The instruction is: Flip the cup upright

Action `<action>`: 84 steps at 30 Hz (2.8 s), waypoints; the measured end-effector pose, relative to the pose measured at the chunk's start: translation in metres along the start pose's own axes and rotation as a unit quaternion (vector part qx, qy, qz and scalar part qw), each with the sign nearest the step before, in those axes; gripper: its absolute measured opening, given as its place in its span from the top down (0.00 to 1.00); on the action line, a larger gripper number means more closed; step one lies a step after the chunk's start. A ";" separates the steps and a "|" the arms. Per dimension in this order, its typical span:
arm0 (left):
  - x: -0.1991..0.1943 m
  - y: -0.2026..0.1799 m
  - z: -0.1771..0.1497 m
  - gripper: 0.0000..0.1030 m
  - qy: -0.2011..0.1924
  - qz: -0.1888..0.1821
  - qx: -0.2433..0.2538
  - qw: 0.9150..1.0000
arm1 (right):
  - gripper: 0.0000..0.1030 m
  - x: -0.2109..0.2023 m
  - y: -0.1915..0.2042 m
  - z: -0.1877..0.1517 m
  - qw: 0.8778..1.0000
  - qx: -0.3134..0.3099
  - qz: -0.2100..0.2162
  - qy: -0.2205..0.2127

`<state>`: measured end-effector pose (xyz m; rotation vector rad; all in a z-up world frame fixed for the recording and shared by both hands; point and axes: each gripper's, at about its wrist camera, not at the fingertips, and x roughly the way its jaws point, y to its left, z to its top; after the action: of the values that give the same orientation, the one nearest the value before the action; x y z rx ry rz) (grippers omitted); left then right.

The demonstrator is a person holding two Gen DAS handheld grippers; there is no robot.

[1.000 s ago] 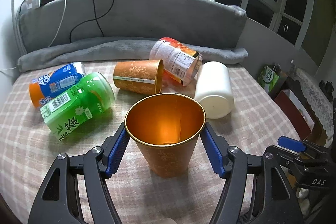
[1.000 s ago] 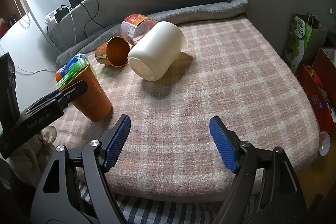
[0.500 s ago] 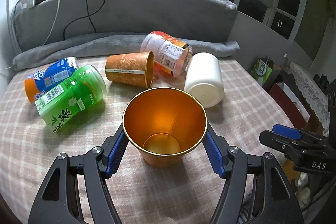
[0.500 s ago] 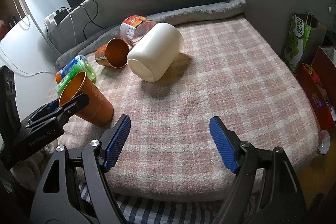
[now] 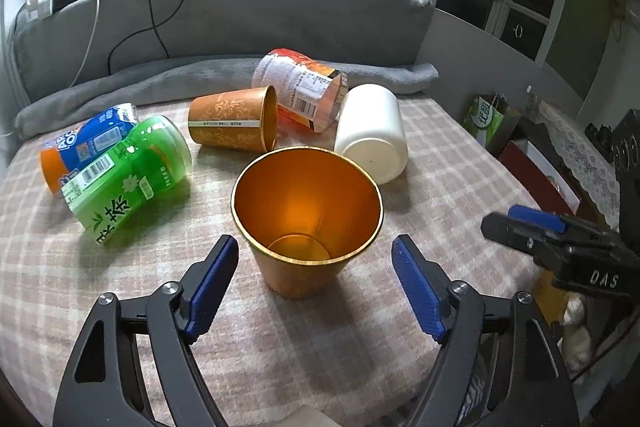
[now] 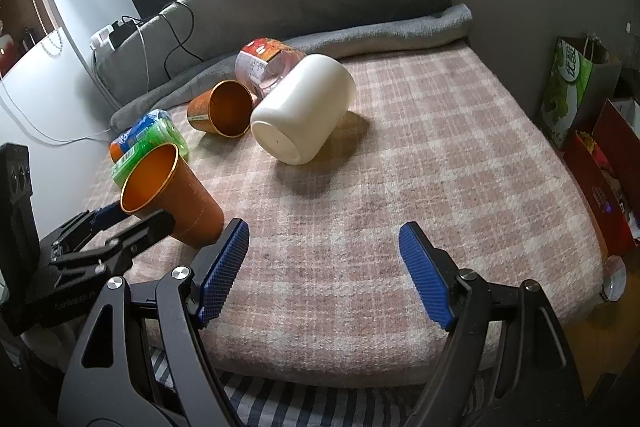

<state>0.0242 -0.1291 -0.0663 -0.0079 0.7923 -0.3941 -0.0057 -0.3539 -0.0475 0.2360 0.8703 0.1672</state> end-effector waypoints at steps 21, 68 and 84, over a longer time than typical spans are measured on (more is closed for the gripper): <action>-0.138 0.043 -0.003 0.23 -0.255 0.132 -0.043 0.957 | 0.05 -0.055 0.069 0.014 0.981 -0.074 -0.043 -0.175; -0.164 0.049 -0.002 0.20 -0.286 0.162 -0.043 0.944 | 0.00 -0.073 0.085 0.019 0.962 -0.061 -0.108 -0.244; -0.163 0.050 -0.002 0.20 -0.285 0.166 -0.038 0.943 | 0.00 -0.072 0.085 0.018 0.962 -0.060 -0.109 -0.244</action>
<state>-0.0640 -0.0260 0.0374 -0.0577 0.2238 -0.0288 -0.0418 -0.2922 0.0400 0.0596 0.3890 -0.0453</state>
